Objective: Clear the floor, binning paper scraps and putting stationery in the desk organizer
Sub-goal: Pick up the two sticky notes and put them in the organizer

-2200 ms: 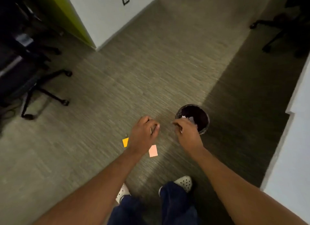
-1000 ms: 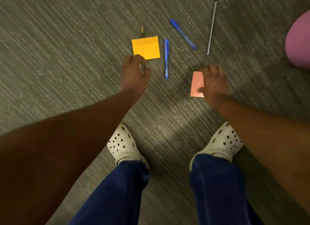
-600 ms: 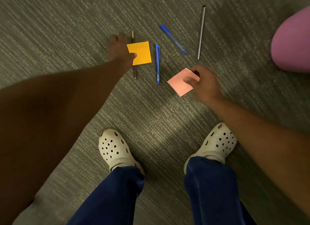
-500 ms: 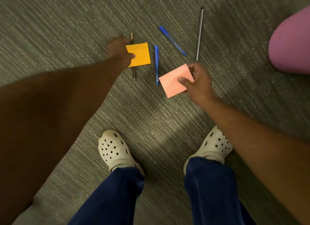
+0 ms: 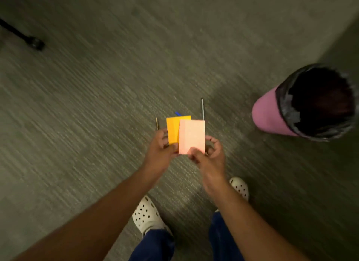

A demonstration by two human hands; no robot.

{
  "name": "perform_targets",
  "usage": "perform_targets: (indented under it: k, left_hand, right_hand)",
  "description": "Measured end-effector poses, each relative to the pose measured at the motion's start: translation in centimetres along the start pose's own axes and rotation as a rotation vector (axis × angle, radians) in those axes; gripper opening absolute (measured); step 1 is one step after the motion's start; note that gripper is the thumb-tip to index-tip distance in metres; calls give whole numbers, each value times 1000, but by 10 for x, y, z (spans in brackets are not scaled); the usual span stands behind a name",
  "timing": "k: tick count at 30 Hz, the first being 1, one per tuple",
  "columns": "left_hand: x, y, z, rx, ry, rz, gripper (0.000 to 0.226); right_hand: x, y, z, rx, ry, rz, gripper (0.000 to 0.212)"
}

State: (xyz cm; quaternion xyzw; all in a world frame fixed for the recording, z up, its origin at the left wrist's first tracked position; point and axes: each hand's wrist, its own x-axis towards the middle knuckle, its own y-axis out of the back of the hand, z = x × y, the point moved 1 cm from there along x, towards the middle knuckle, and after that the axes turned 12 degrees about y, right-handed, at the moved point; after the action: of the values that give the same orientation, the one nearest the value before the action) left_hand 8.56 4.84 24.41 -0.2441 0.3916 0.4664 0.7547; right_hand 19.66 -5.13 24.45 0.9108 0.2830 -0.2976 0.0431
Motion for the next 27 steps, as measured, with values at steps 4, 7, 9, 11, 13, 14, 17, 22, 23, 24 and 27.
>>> perform_targets:
  k: [4,7,9,11,13,14,17,22,23,24,27]
  left_hand:
    - [-113,-55,92,45,-99,-174,6]
    - [-195,-101,149,173,-115,-295,31]
    - [-238,-133,183,214,-111,-380,36]
    - [-273,-169,217,249,-163,-467,20]
    - [-306,-205,248,289,-228,-526,21]
    - [-322,-227,262,312,-263,-552,24]
    - [-366,-295,297,400,-397,-590,20]
    - [-433,-412,326,419,-501,-677,15]
    - [-447,-435,328,422,-515,-700,14]
    - [-459,-458,330,424,-529,-722,15]
    - [-493,-523,330,437,-588,-766,17]
  right_hand:
    - [-69,27,-127,-207,221,-14,57]
    - [-120,61,-214,-257,344,83,43]
    - [-149,86,-270,-266,441,179,32]
    - [-169,112,-327,-279,536,260,23]
    - [-185,136,-377,-285,612,329,18]
    - [-192,151,-400,-270,647,360,16]
    - [-206,200,-463,-224,720,419,14]
    - [-221,305,-548,-292,791,535,18]
    - [-224,326,-561,-303,798,555,18]
    - [-228,346,-574,-314,807,573,18]
    - [-241,402,-608,-279,853,620,16]
